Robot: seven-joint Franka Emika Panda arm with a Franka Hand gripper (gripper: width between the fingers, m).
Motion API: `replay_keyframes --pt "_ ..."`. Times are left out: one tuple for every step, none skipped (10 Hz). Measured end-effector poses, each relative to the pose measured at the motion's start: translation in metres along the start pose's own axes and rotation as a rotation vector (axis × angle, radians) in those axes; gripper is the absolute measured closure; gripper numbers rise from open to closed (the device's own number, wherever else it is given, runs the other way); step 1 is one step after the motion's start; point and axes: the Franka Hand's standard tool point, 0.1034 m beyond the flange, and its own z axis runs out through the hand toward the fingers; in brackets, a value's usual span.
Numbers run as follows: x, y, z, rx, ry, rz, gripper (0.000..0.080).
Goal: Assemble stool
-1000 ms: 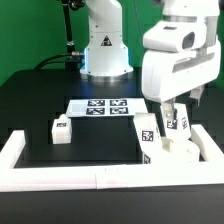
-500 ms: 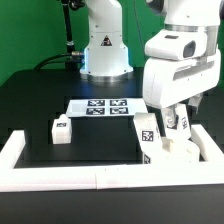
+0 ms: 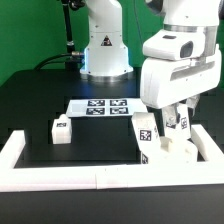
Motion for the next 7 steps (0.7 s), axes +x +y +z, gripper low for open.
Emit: replay_keyframes --pt "0.000 0.001 0.000 0.002 0.000 0.112 0.0463" --pt "0.000 0.009 0.001 0.000 0.000 0.219 0.0463" --pt "0.004 0.016 0.001 -0.004 0.003 0.319 0.0463" --pt "0.007 0.017 0.001 -0.007 0.008 0.422 0.0463" --pt "0.010 0.016 0.001 -0.008 0.012 0.546 0.0463" --pt "0.011 0.016 0.002 -0.005 0.013 0.658 0.0463" --pt "0.012 0.018 0.002 -0.001 0.015 0.753 0.0463"
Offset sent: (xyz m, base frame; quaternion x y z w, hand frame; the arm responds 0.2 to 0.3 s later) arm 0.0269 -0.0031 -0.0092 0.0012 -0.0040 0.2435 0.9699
